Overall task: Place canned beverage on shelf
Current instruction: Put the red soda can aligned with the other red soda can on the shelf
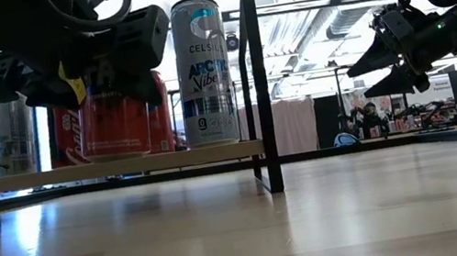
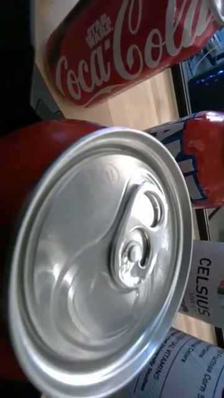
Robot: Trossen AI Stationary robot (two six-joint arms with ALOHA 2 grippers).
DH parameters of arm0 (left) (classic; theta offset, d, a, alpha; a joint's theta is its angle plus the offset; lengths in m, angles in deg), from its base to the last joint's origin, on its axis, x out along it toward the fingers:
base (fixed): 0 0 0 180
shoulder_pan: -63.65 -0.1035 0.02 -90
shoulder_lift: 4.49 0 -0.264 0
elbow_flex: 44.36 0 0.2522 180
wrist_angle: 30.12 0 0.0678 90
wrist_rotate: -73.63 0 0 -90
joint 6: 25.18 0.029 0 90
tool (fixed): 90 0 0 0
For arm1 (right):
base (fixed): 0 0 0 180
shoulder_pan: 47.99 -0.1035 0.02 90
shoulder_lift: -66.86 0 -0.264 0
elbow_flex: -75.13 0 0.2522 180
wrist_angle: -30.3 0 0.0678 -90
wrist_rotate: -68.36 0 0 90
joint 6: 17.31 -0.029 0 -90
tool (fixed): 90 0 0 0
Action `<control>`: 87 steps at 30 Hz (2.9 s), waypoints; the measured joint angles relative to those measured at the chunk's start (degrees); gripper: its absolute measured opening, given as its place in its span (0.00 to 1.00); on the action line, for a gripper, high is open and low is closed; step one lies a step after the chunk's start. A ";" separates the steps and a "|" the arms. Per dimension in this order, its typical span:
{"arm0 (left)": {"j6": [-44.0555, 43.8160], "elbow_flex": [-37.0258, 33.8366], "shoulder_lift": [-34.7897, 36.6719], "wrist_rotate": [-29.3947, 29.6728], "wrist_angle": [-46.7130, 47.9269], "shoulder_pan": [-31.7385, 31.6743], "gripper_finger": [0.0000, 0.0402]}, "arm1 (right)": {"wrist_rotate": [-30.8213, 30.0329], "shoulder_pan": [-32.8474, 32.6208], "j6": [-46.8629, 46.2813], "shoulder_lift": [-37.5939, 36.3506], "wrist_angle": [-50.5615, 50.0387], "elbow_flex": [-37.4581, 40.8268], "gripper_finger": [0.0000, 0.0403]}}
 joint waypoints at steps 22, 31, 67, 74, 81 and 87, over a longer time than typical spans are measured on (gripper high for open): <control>-3.12 -0.02 0.00 0.91 0.49 -1.33 0.74 | 0.00 0.00 0.00 0.00 0.00 0.00 0.99; -2.60 -0.02 0.00 2.13 0.56 -1.53 0.84 | 0.00 0.02 0.00 -0.02 0.00 0.00 0.99; 2.87 0.02 1.68 5.17 -2.15 9.36 0.84 | 0.00 0.01 0.01 -0.01 0.00 0.00 0.99; 2.41 10.99 2.31 -0.46 6.85 10.80 0.84 | 0.00 0.02 0.02 0.00 0.00 0.00 0.99; 19.62 19.81 9.83 -15.20 6.64 7.62 0.84 | 0.01 0.00 0.00 0.02 -0.02 0.00 0.99; 33.30 23.64 14.81 -29.50 6.62 0.85 0.84 | 0.00 0.00 0.00 0.00 -1.16 0.00 0.99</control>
